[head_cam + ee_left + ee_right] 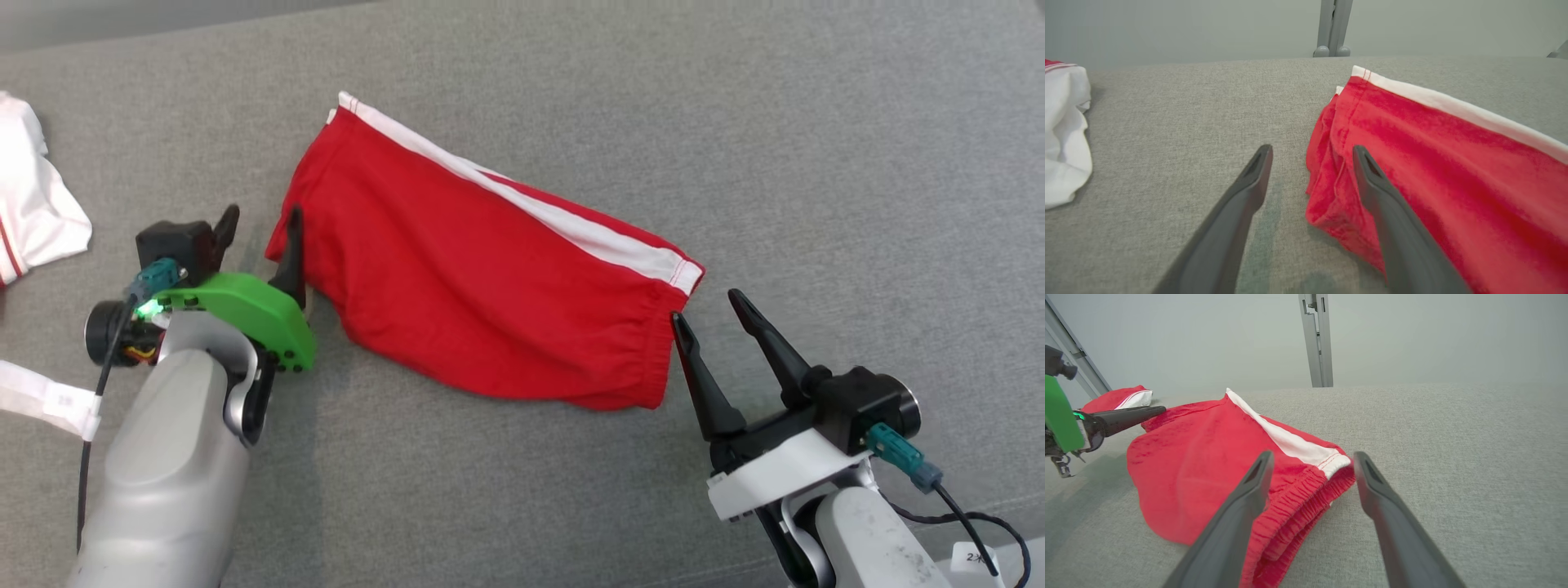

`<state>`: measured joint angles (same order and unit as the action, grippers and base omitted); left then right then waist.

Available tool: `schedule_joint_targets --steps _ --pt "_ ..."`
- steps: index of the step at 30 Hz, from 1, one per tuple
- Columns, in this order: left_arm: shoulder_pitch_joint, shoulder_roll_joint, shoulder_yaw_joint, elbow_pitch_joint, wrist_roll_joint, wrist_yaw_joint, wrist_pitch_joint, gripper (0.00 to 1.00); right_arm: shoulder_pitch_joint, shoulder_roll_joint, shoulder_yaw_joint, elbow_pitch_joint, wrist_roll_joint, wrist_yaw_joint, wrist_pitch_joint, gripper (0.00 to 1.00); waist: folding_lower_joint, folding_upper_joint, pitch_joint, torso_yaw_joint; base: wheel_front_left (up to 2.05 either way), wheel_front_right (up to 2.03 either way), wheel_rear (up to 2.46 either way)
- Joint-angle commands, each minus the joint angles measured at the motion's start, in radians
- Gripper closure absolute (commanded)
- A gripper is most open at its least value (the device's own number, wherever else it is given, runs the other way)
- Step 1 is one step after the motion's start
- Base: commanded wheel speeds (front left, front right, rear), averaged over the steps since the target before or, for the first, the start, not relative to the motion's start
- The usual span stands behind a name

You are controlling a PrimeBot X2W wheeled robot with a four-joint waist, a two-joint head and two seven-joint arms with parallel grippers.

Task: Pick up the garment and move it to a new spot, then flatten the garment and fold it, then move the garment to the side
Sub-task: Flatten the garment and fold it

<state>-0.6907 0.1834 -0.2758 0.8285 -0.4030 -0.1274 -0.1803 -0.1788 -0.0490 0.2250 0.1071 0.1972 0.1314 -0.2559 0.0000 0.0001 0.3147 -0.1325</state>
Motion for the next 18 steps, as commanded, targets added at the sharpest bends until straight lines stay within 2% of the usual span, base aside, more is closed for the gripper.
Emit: schedule_joint_targets --steps 1,14,15,16,17,18 --pt "0.017 0.014 0.002 0.008 -0.017 -0.003 0.021 0.00 0.016 -0.003 -0.005 -0.011 -0.007 -0.001 0.007 0.00 0.0000 -0.0001 -0.030 -0.012 0.00 0.00 0.00" --pt "0.021 0.046 -0.022 0.015 -0.116 -0.004 0.158 0.00 0.036 -0.003 -0.013 -0.065 0.004 -0.001 0.025 0.00 0.0000 -0.0001 0.000 -0.052 0.00 0.00 0.00" --pt "0.021 0.043 -0.026 0.013 -0.118 -0.004 0.163 0.11 0.035 -0.003 -0.013 -0.065 0.004 -0.001 0.025 0.00 0.0000 -0.0001 0.001 -0.052 0.00 0.00 0.00" --pt "0.023 0.039 -0.028 0.012 -0.128 -0.004 0.171 0.41 0.033 -0.003 -0.014 -0.065 0.003 -0.001 0.024 0.00 0.0000 -0.0001 0.002 -0.053 0.00 0.00 0.00" --pt "0.027 0.037 -0.034 0.010 -0.136 -0.004 0.179 0.59 0.031 -0.003 -0.012 -0.066 0.004 -0.001 0.023 0.00 0.0000 -0.0001 0.002 -0.054 0.00 0.00 0.00" --pt "0.034 0.039 -0.048 0.005 -0.138 -0.004 0.188 0.73 0.027 -0.003 -0.009 -0.067 0.004 -0.001 0.022 0.00 0.0000 -0.0001 0.001 -0.054 0.00 0.00 0.00"
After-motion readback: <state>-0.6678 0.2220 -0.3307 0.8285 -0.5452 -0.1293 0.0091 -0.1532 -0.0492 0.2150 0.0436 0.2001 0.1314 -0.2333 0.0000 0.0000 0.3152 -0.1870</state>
